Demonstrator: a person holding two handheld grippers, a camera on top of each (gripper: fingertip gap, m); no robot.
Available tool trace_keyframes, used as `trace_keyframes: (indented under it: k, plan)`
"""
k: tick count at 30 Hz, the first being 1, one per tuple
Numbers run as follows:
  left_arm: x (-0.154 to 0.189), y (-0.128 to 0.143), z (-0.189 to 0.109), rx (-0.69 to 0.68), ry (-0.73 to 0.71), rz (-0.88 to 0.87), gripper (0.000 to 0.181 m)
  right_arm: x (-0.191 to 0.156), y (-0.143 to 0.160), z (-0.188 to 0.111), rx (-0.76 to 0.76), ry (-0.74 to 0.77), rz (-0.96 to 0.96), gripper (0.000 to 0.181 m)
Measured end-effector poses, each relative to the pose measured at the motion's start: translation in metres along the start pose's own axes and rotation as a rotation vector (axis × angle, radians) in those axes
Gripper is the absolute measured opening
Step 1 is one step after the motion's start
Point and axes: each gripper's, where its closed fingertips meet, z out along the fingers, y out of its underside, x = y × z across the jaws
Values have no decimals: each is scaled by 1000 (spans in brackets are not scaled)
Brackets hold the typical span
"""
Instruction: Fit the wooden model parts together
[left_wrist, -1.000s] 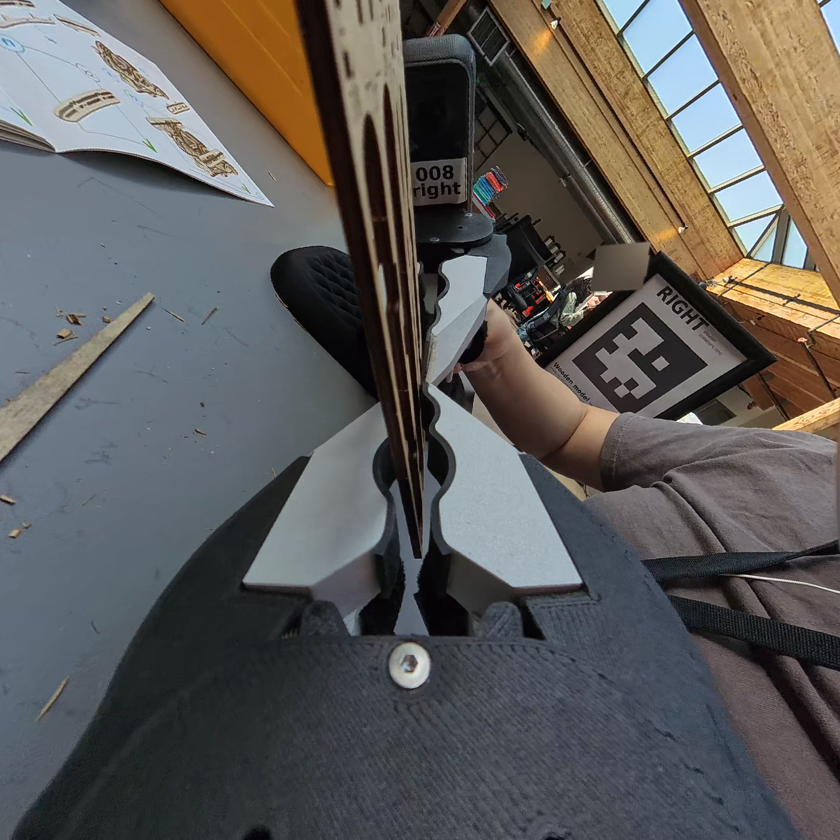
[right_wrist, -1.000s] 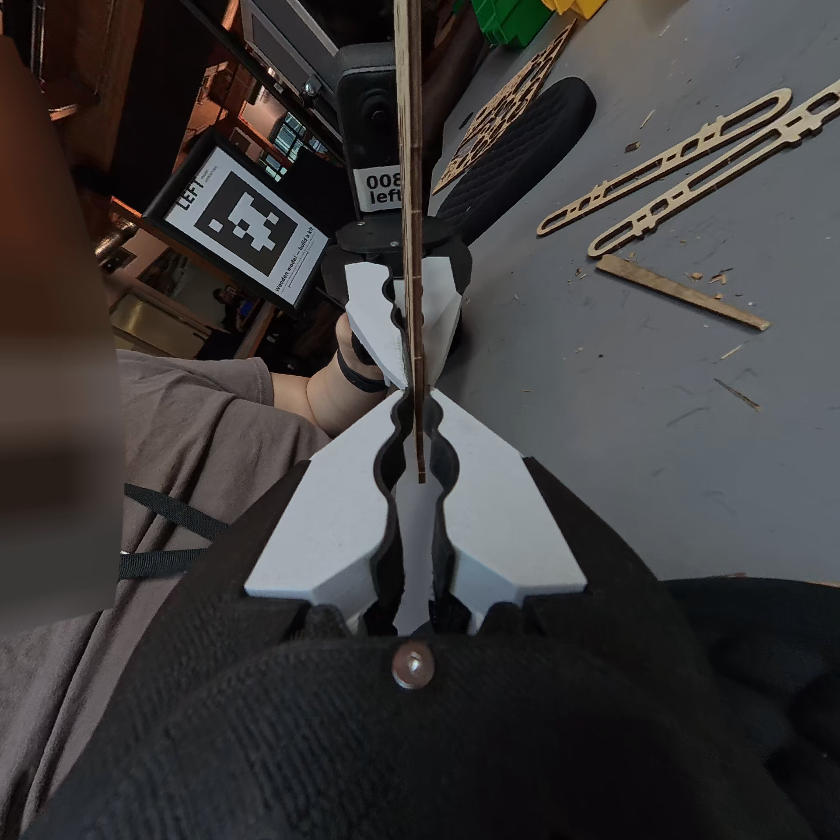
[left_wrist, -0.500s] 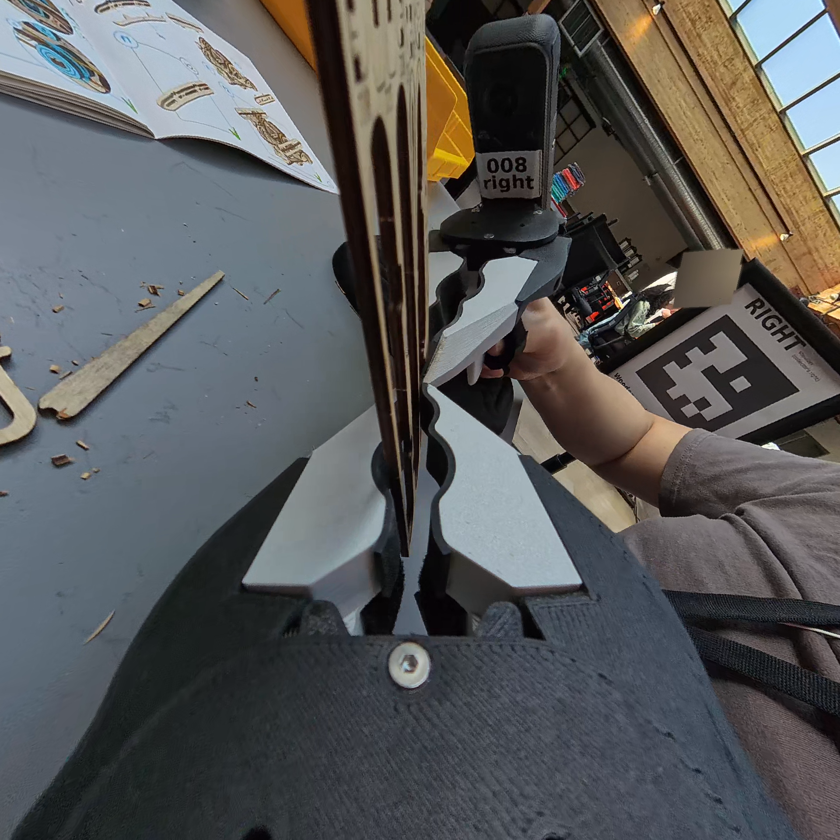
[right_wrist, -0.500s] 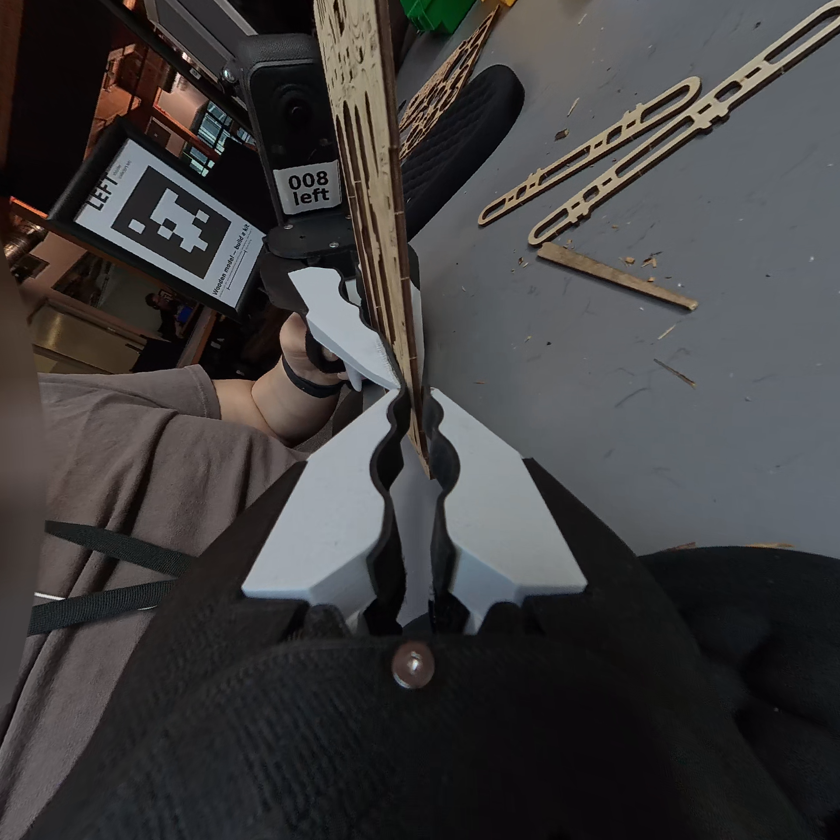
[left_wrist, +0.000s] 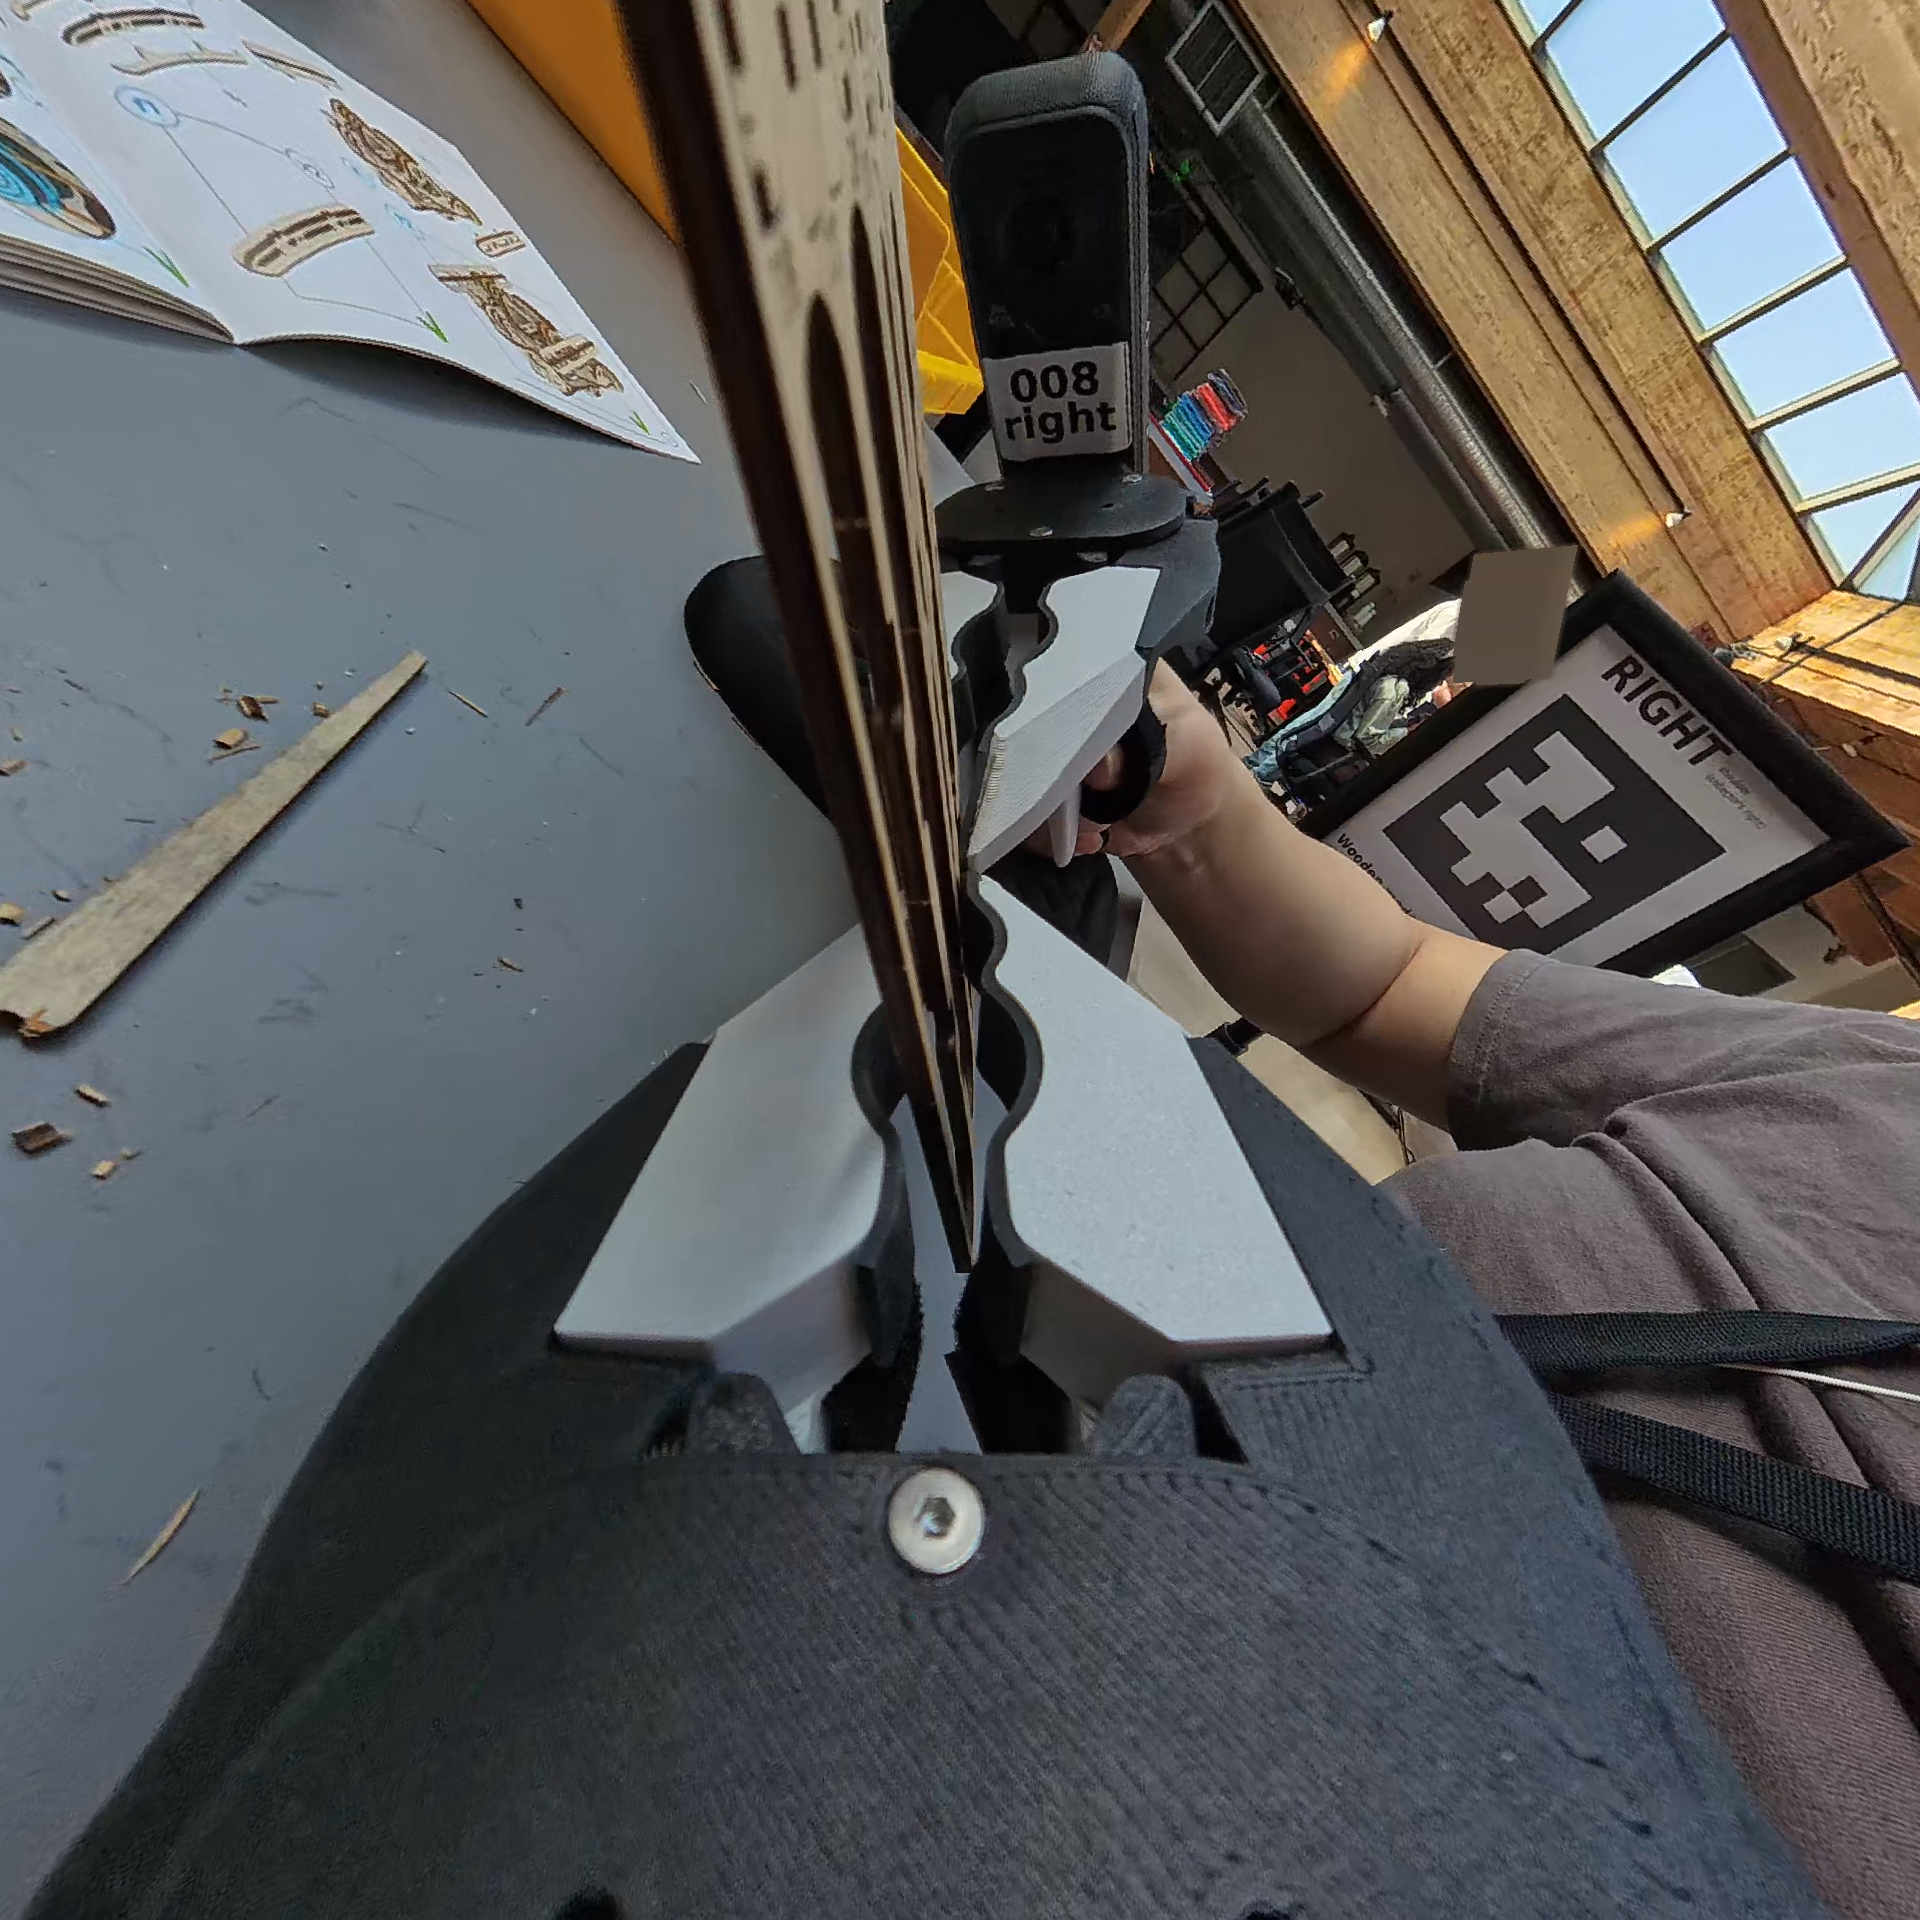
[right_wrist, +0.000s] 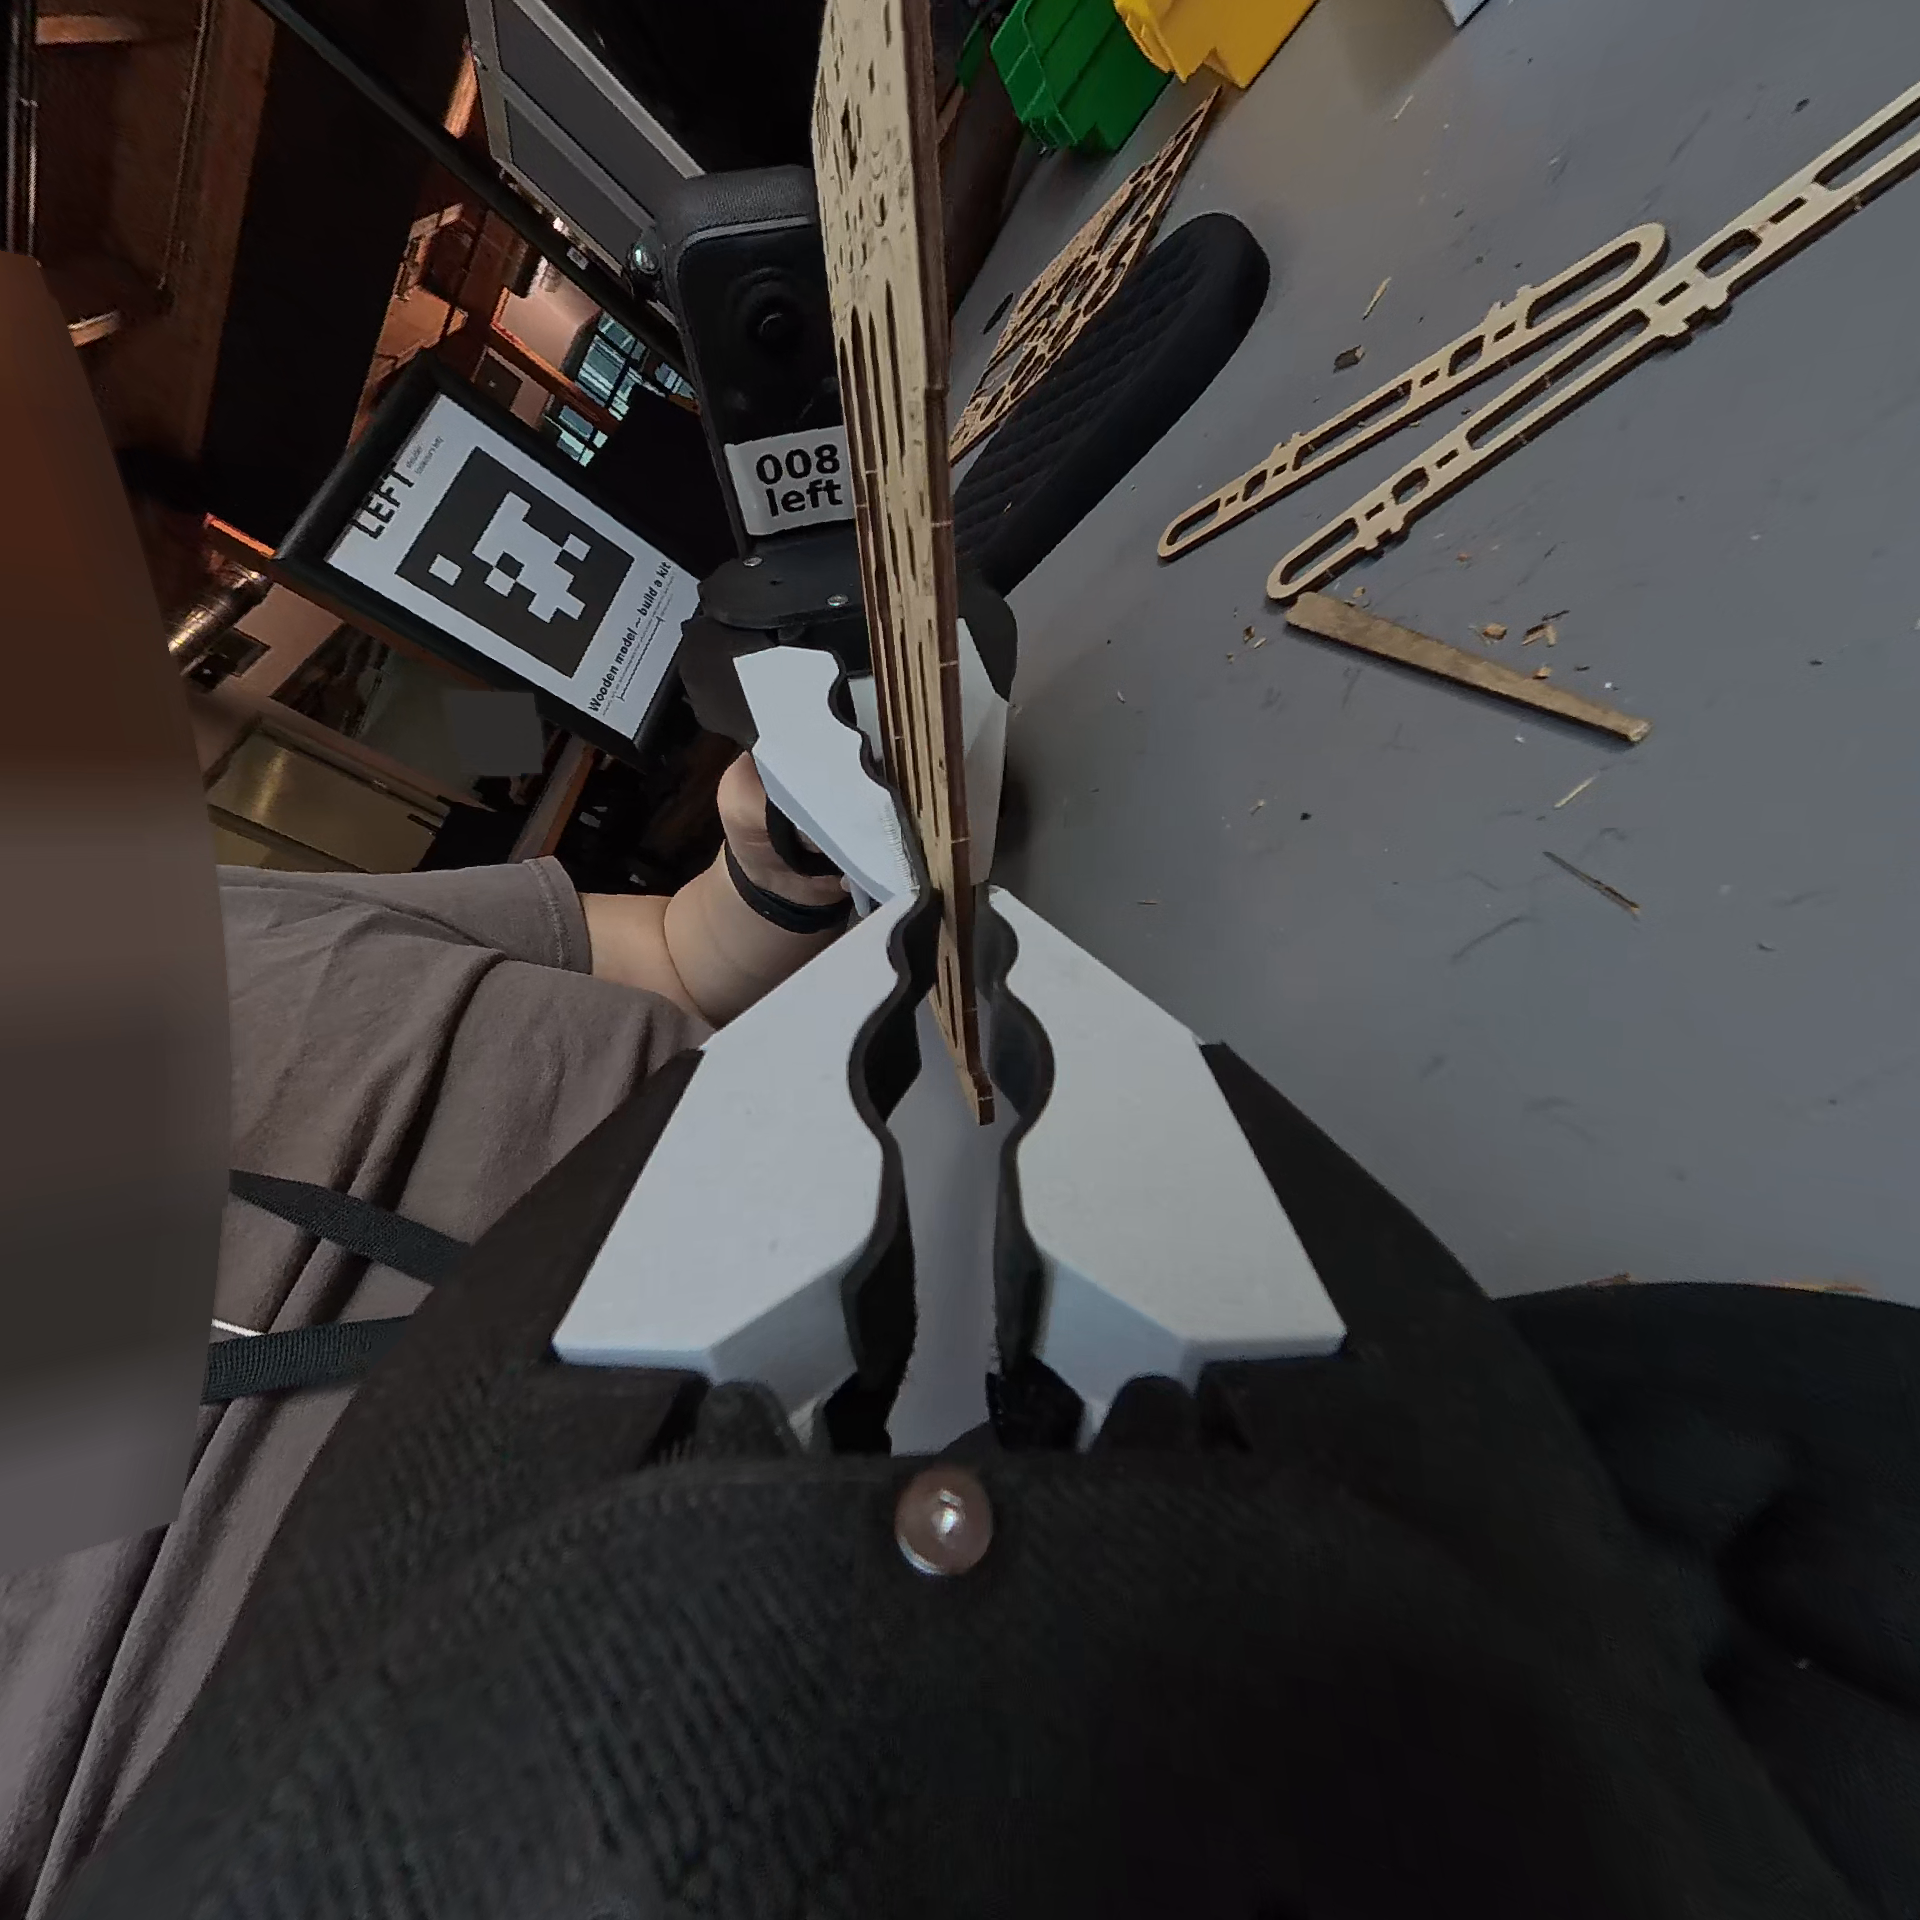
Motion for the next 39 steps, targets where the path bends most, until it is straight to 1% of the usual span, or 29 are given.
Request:
trace_keyframes:
  k: [5,11,17,19,20,22,24,27,32,35,39]
  plan:
    - [-3,2,-1,-6,-39,3,0,3,3,2,-19,40,-29,2]
    - [-6,4,-1,-13,-72,11,0,8,4,3,-25,66,-20,2]
    - [-8,3,-1,-13,-77,0,0,10,4,3,-25,61,4,1]
    - [-9,3,-1,-15,-79,-2,0,11,4,3,-27,79,-15,2]
    - [-7,3,-1,-9,-66,0,0,10,3,3,-22,77,-22,2]
    - [-1,-2,0,18,-12,6,0,1,-1,0,7,-10,5,1]
    - [1,-5,0,32,19,-5,0,-3,-2,-3,19,-53,32,3]
    - [1,-5,-1,33,31,-17,0,-2,-1,-2,8,-25,6,2]
    - [3,-6,-2,34,46,-16,0,-4,2,-1,-9,-32,-6,2]
    - [3,-11,-6,74,53,-25,0,-6,8,2,-56,-38,-7,2]
    - [5,-11,-6,72,72,-19,0,-8,7,2,-43,-35,-44,1]
